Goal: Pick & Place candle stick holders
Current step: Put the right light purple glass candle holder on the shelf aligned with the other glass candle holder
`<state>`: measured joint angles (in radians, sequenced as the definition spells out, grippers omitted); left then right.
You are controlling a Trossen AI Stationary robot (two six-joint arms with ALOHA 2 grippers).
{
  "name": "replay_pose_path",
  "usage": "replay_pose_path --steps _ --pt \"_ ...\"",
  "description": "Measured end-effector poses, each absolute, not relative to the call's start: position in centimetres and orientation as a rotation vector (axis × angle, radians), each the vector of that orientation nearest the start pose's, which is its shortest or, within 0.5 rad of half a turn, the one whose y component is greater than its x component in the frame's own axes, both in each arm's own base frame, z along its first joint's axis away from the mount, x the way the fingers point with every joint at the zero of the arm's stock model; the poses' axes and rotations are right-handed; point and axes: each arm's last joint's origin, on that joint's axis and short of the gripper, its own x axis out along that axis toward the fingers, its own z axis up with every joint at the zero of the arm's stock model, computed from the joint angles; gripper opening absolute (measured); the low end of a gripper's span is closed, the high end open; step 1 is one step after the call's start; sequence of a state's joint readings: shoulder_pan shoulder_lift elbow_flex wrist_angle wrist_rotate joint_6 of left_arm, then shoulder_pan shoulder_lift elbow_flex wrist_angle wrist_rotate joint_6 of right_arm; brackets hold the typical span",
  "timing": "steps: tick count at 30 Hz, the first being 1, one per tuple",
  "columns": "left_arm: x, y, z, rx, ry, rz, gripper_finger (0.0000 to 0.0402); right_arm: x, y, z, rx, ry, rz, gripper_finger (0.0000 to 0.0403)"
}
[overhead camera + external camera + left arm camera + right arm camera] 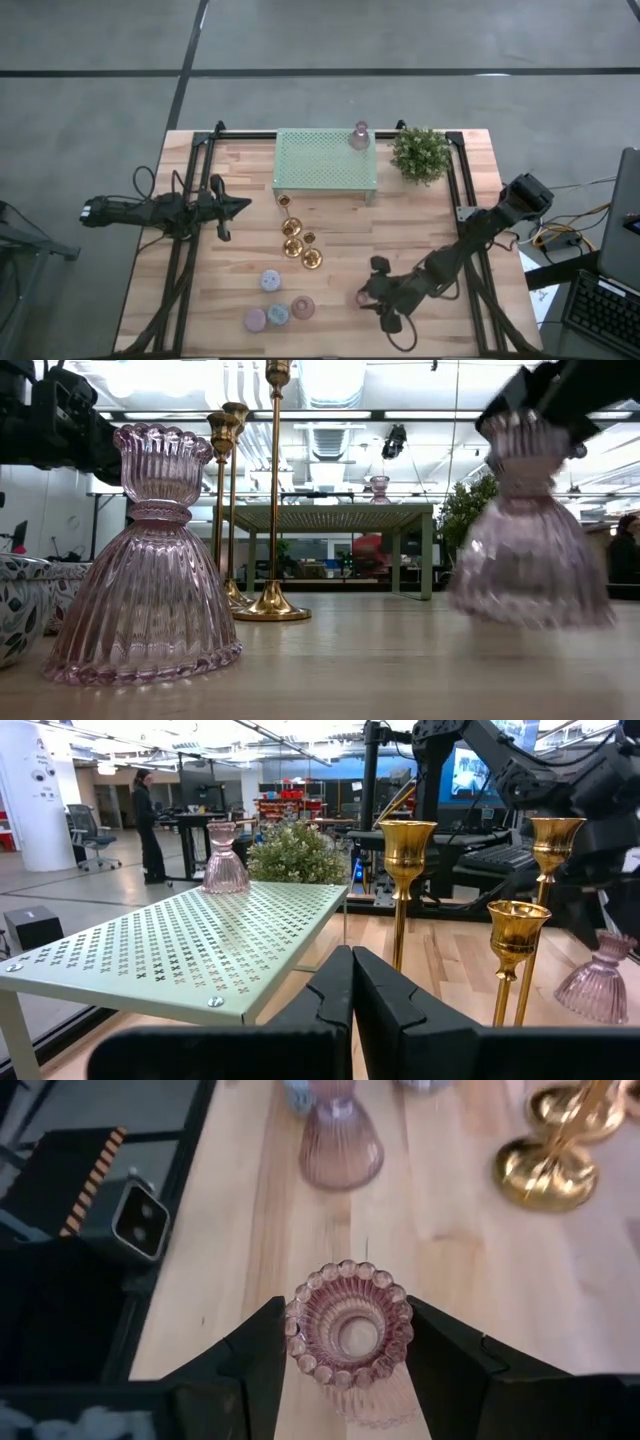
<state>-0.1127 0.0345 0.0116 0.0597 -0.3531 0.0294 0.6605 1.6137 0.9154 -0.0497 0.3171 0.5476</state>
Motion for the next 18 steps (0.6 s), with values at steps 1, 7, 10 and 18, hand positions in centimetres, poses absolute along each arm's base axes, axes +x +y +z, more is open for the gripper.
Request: replay_pose_path --steps 1,7,10,18 --pt "9.8 -0.1 17.0 0.021 -0.032 0.241 0.0010 26.3 19.2 19.6 0.164 0.710 0.143 0.0169" --pt "9.8 -0.1 17.0 0.021 -0.032 0.240 0.0010 25.4 18.0 22.6 0.147 0.644 0.172 0.0174" --pt "9.8 -0.1 17.1 0.021 -0.033 0.241 0.0010 24.7 16.7 24.3 0.145 0.621 0.144 0.0174" --pt "9.8 -0.1 17.1 0.021 -0.032 0.241 0.0010 23.0 12.3 28.6 0.190 0.524 0.038 0.0175"
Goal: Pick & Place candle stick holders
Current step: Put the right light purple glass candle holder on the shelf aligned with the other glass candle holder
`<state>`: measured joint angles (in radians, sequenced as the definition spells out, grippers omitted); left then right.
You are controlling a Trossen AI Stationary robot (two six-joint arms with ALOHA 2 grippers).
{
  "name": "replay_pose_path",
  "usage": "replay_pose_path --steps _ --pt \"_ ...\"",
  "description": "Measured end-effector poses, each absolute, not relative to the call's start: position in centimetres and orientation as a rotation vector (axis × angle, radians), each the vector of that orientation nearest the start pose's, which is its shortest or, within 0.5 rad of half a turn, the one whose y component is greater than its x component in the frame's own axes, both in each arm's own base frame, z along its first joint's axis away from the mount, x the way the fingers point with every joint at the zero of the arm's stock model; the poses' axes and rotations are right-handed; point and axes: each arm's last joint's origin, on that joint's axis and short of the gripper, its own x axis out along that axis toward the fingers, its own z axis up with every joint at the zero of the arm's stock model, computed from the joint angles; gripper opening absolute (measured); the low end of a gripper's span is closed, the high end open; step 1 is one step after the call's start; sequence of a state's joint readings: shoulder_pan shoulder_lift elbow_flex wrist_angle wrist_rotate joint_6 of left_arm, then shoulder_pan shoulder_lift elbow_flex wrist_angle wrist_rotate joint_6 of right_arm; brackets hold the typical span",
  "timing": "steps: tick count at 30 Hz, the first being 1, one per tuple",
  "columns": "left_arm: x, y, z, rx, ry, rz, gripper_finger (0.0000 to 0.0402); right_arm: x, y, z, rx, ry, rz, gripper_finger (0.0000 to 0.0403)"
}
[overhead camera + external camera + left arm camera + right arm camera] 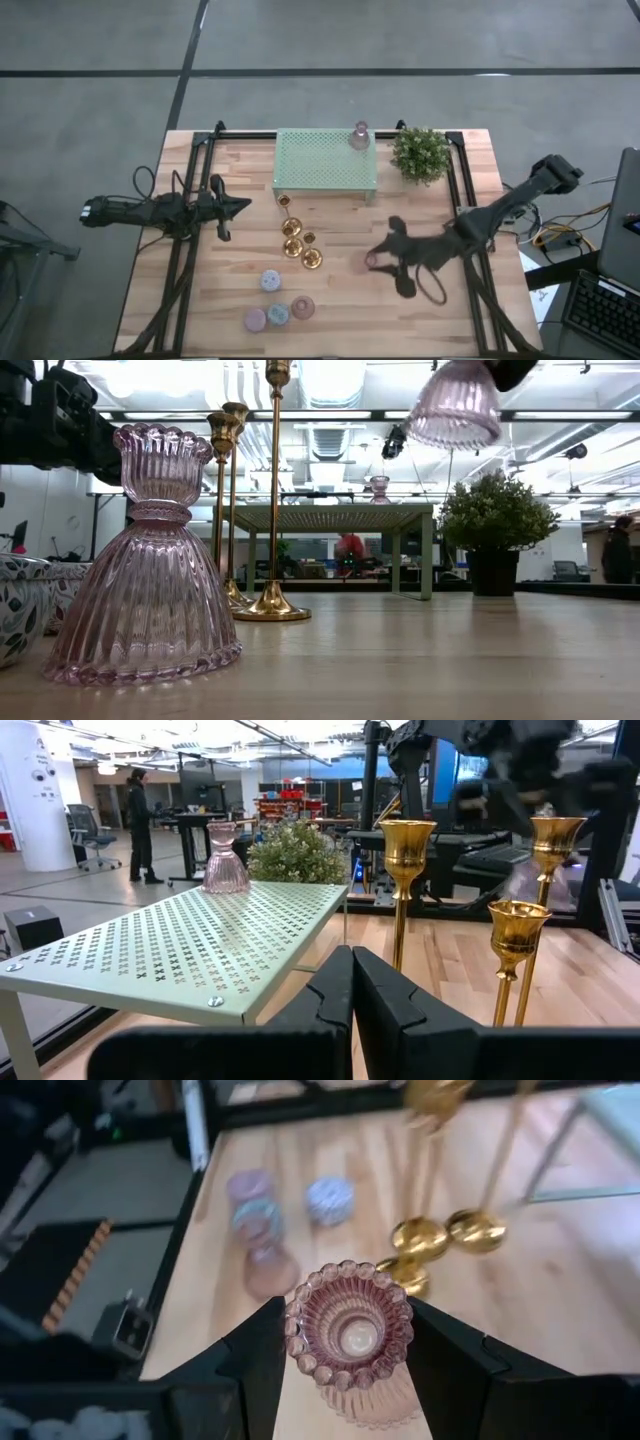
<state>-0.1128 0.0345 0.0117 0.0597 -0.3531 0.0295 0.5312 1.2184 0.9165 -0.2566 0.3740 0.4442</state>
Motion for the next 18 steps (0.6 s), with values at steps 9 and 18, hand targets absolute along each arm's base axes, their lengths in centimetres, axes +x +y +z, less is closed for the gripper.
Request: replay_pose_path --steps 9,18 --pt "9.8 -0.1 17.0 0.021 -0.032 0.241 0.0010 22.3 6.9 30.9 0.239 0.474 -0.132 0.0176" --pt "9.8 -0.1 17.1 0.021 -0.032 0.241 0.0010 22.6 2.5 33.9 0.247 0.412 -0.286 0.0176"
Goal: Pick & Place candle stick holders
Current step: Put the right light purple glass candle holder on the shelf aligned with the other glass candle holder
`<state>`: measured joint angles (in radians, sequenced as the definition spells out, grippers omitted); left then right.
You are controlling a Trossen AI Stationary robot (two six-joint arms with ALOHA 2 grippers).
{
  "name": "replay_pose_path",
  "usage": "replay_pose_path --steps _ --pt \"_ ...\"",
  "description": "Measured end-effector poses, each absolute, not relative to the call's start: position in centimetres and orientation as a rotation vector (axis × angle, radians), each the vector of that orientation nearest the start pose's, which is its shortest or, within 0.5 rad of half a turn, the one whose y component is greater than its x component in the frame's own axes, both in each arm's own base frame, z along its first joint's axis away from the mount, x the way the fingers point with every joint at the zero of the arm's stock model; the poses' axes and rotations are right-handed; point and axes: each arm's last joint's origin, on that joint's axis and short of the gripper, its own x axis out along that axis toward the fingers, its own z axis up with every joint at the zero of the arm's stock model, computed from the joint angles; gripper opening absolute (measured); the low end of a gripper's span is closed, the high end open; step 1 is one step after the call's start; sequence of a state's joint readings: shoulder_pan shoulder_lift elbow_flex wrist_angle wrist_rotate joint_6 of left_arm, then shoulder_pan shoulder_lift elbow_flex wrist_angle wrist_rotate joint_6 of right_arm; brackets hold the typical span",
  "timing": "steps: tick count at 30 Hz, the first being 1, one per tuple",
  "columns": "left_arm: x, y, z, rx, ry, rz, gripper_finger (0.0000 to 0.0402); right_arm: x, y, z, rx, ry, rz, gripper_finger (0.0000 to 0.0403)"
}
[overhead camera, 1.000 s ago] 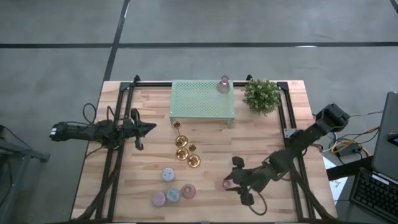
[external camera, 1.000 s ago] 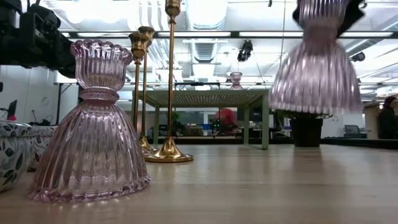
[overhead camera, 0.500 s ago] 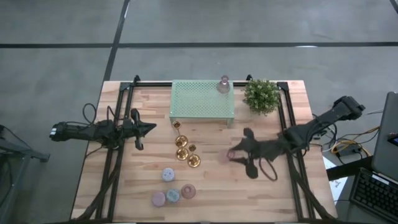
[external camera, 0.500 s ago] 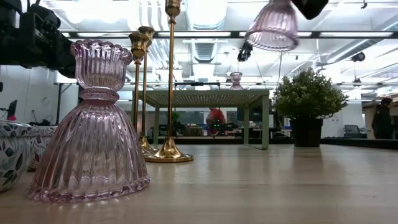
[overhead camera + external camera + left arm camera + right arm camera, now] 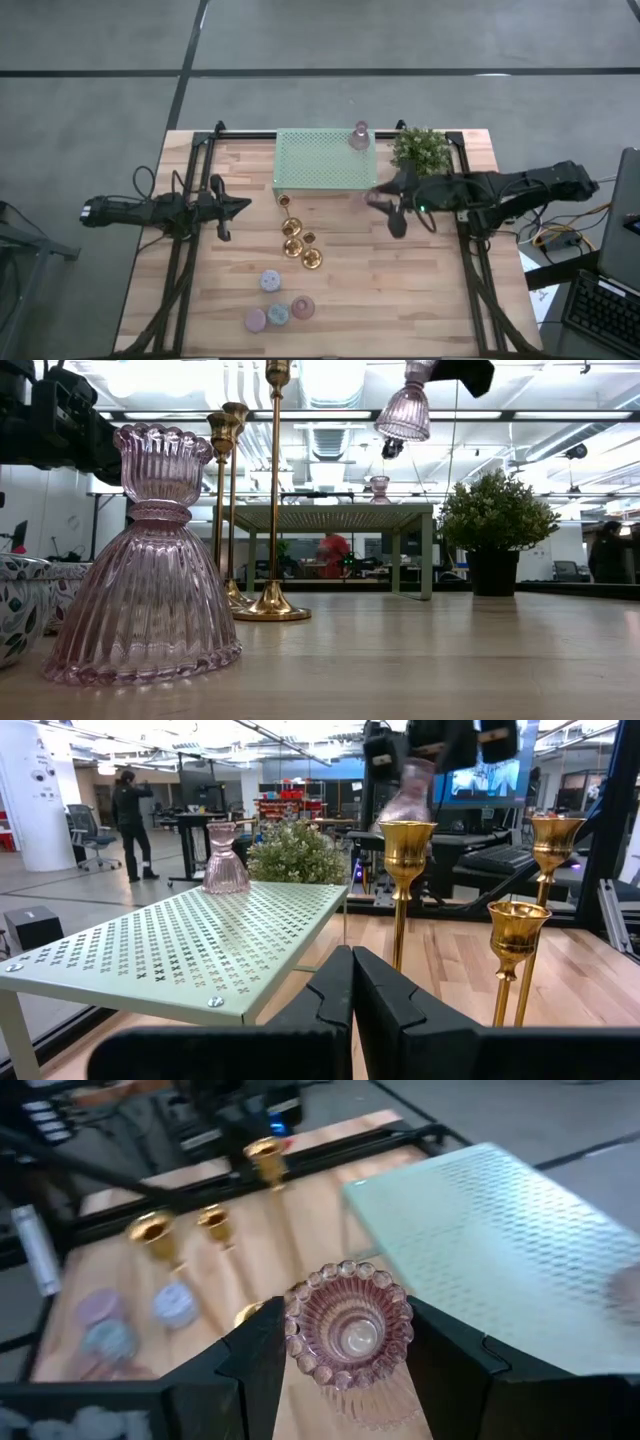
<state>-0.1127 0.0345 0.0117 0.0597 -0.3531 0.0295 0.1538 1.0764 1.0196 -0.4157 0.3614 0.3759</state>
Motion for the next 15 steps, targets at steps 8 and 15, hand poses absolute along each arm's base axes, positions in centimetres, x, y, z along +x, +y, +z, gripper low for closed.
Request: replay_pose_path --steps 8,15 --pt "9.8 -0.1 17.1 0.021 -0.033 0.240 0.0010 24.2 -1.1 35.4 0.240 0.470 -0.424 0.0176" --pt "9.8 -0.1 17.1 0.021 -0.033 0.241 0.0010 25.5 -4.4 35.0 0.300 0.517 -0.440 0.0176"
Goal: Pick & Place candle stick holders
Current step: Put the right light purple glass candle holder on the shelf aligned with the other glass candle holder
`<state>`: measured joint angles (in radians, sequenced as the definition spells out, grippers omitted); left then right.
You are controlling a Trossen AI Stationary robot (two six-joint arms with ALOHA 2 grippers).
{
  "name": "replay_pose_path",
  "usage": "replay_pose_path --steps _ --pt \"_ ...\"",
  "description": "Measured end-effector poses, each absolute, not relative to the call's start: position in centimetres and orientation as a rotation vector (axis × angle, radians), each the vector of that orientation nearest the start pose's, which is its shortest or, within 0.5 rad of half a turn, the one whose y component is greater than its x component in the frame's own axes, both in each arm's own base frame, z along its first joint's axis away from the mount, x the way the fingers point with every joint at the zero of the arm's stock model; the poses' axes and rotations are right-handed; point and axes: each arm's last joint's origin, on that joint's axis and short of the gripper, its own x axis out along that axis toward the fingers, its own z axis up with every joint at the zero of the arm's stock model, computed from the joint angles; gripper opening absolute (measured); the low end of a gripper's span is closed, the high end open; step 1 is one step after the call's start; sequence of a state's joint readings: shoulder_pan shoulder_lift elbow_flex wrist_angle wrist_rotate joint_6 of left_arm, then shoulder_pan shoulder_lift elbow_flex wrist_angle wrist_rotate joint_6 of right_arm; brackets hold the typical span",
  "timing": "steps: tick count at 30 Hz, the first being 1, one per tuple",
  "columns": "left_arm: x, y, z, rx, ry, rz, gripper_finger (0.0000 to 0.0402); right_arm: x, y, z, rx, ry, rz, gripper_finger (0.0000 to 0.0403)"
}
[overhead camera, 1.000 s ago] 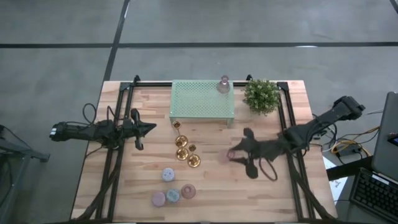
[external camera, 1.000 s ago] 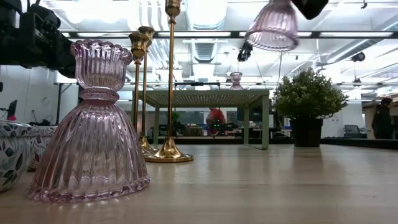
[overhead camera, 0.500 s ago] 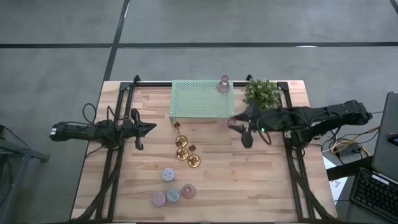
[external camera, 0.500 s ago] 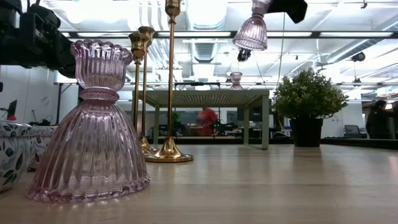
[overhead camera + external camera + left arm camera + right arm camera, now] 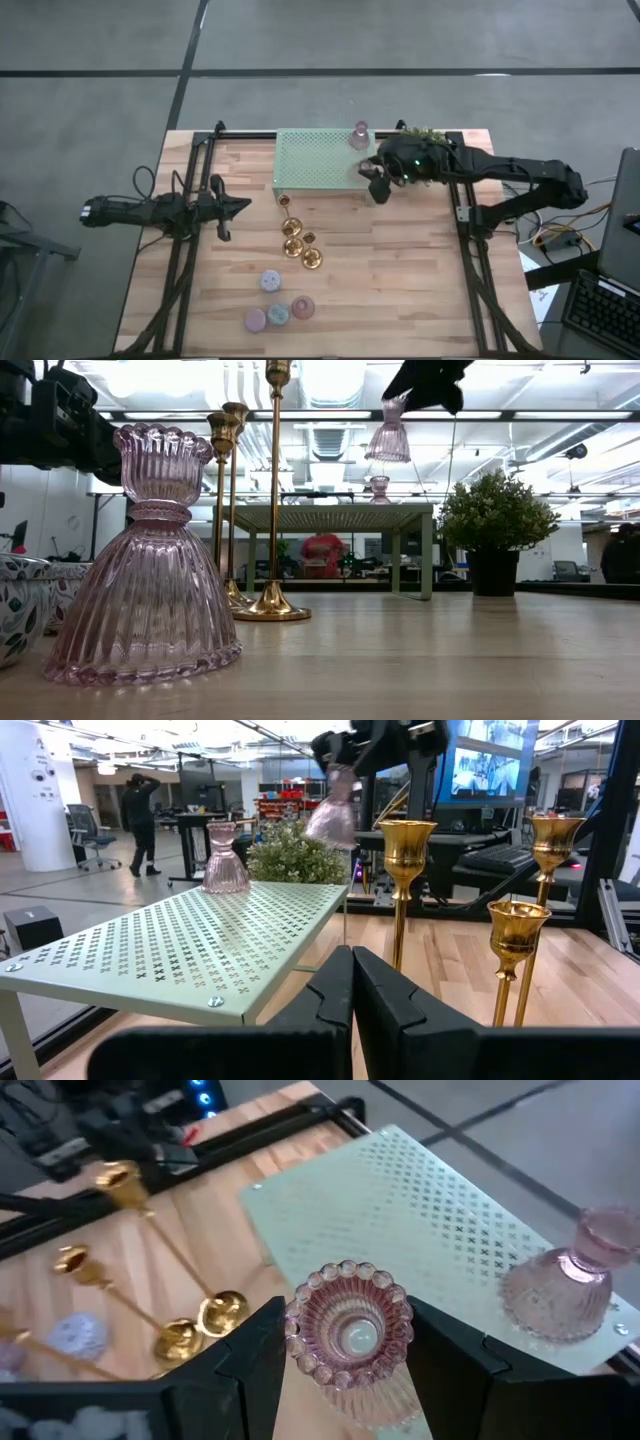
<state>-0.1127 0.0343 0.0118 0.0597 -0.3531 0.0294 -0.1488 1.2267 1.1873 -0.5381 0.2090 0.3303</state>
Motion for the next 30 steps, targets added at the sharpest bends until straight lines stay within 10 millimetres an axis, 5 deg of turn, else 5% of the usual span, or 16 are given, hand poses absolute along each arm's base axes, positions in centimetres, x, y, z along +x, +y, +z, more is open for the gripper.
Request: replay_pose_path --steps 17,30 --pt "9.8 -0.1 17.1 0.021 -0.032 0.241 0.0010 25.8 -9.9 32.4 0.394 0.566 -0.591 0.0176" --pt "9.8 -0.1 17.0 0.021 -0.032 0.240 0.0010 27.1 -11.8 30.6 0.447 0.590 -0.652 0.0176"
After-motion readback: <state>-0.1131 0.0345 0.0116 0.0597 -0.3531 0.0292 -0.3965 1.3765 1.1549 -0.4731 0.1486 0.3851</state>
